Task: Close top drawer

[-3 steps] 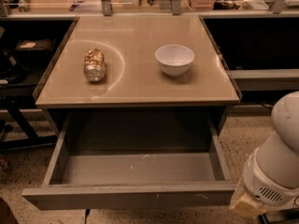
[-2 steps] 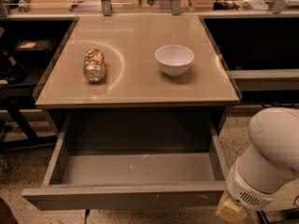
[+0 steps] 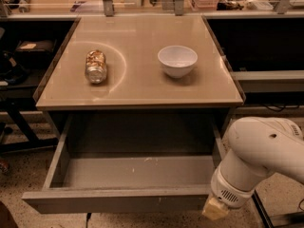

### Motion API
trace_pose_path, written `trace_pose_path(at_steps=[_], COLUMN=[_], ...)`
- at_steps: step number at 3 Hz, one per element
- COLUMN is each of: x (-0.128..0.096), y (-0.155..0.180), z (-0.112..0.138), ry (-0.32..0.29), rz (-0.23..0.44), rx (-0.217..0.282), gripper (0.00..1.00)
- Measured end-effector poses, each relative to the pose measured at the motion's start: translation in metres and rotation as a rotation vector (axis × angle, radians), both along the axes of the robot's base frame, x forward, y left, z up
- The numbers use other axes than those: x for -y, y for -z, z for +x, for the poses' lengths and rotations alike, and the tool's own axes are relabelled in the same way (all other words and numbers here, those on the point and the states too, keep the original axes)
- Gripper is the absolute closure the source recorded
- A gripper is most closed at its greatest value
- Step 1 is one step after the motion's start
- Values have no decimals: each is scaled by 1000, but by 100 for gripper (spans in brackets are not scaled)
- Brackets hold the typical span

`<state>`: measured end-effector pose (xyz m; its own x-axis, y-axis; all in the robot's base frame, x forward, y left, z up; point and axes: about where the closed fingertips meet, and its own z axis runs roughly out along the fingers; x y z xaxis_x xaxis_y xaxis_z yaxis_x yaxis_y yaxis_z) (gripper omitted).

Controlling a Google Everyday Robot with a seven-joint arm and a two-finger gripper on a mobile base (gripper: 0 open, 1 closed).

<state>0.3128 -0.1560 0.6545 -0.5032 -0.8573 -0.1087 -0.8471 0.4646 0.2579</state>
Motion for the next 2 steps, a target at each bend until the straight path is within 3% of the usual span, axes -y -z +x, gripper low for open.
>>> trace_pose_path(at_steps=[2], x=[-5], y=[-5], z=[11], ry=[-20], rz=[-4], rx=[20], gripper=[100])
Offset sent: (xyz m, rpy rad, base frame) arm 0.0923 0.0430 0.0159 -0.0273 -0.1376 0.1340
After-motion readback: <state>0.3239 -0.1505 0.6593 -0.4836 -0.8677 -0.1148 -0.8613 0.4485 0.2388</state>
